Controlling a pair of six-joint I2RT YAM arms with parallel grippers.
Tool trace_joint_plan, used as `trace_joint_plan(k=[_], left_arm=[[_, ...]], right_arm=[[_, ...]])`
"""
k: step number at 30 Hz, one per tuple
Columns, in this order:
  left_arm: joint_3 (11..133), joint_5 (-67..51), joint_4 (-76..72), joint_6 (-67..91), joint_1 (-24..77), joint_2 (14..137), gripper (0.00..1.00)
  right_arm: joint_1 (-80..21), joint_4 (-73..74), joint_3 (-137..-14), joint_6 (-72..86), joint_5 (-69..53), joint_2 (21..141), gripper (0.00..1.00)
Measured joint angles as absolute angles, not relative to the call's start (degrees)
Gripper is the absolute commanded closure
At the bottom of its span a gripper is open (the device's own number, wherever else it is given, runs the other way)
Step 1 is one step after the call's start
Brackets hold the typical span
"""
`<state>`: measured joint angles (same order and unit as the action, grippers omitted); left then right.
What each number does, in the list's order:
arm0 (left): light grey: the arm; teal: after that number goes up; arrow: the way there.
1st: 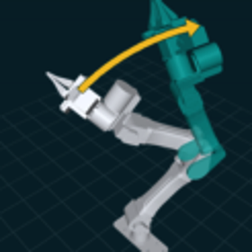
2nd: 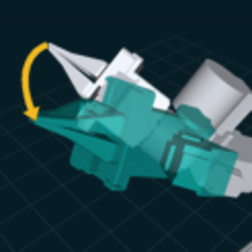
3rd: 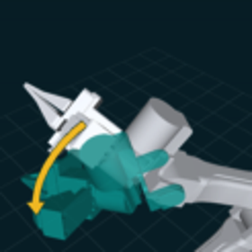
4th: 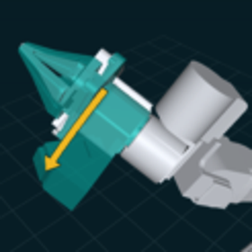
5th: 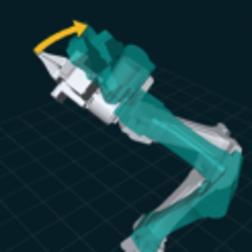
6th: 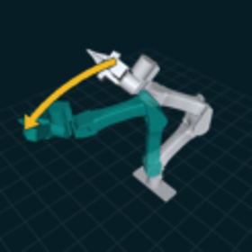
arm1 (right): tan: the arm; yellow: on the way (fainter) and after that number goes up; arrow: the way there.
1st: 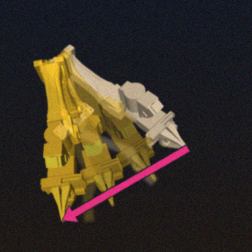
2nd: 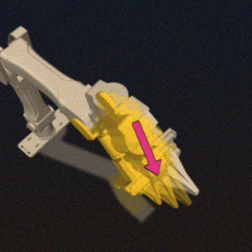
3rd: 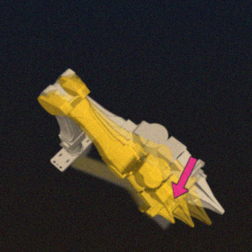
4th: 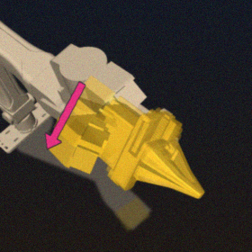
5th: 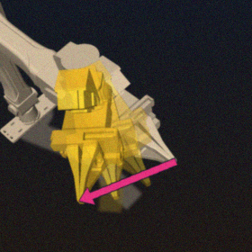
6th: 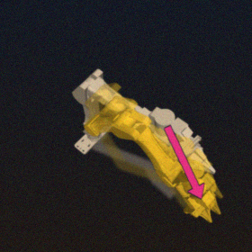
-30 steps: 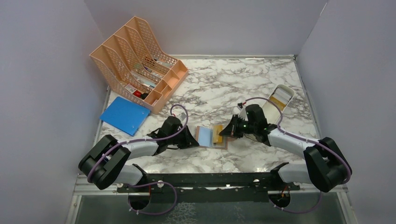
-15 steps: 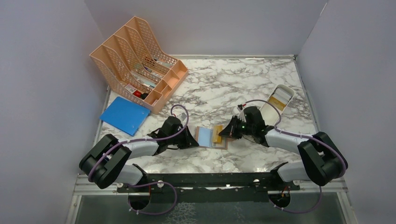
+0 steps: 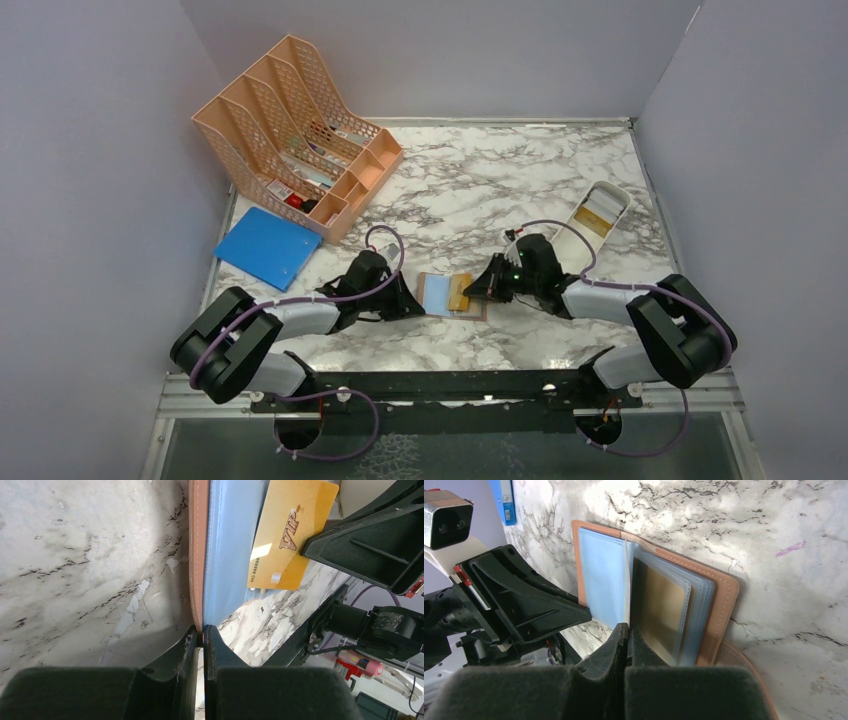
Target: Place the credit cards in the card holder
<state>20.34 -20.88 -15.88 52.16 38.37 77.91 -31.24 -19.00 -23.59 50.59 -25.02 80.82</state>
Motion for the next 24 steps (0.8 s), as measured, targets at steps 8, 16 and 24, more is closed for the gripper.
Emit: trace_joint_plan(k=[8,16,24], left_arm=[[20.32,-20.91,-15.9,51.94,38.37,77.91,0.9],[20.32,-20.91,-15.97,51.57,38.37,77.93,0.9],[20.32,-20.88,-15.94,51.57,38.37,77.91,0.9]], right_arm=[[-31.99,-20.08,-23.33,51.42,-24.86,81.84,0.99],[-32.01,-19.55,-23.35,51.2,-24.88,82.15,0.99],[-32.1,-19.64,-23.86,50.96,-24.82,83.26,0.99]])
